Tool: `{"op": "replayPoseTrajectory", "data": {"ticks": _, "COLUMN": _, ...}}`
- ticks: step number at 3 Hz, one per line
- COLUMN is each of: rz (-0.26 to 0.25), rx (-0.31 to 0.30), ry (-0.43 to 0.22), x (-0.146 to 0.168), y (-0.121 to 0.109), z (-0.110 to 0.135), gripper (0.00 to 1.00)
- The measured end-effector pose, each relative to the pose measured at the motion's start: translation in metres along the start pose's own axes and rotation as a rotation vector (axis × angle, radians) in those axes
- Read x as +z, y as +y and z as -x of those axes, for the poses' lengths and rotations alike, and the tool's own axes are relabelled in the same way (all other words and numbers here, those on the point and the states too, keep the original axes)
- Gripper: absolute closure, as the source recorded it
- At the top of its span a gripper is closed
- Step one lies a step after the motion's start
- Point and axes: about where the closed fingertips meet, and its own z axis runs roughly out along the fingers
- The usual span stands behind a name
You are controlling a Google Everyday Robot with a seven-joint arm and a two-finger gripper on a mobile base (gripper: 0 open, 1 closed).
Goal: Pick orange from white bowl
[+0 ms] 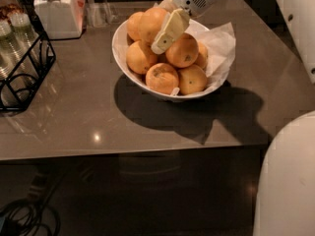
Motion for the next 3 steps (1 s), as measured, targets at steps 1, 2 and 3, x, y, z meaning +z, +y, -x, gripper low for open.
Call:
{"op": "replayPoseTrajectory", "data": {"ticks": 1, "rz": 0.000, "rx": 0.000, "ry": 0.000, "x": 0.0000, "y": 0.0000, "z": 0.0000, "gripper": 0.42}}
{"op": "replayPoseTrajectory", "data": {"ticks": 2, "rz": 0.000, "rx": 0.000, "ry": 0.000, "x": 0.0001, "y": -0.0001, "z": 0.0001, "gripper": 0.66}}
{"op": "replayPoseTrajectory", "data": {"ticks": 3, "rz": 0.002, "rx": -0.001, "ry": -0.004, "x": 0.0012, "y": -0.0006, "z": 0.0011, "gripper": 0.89}}
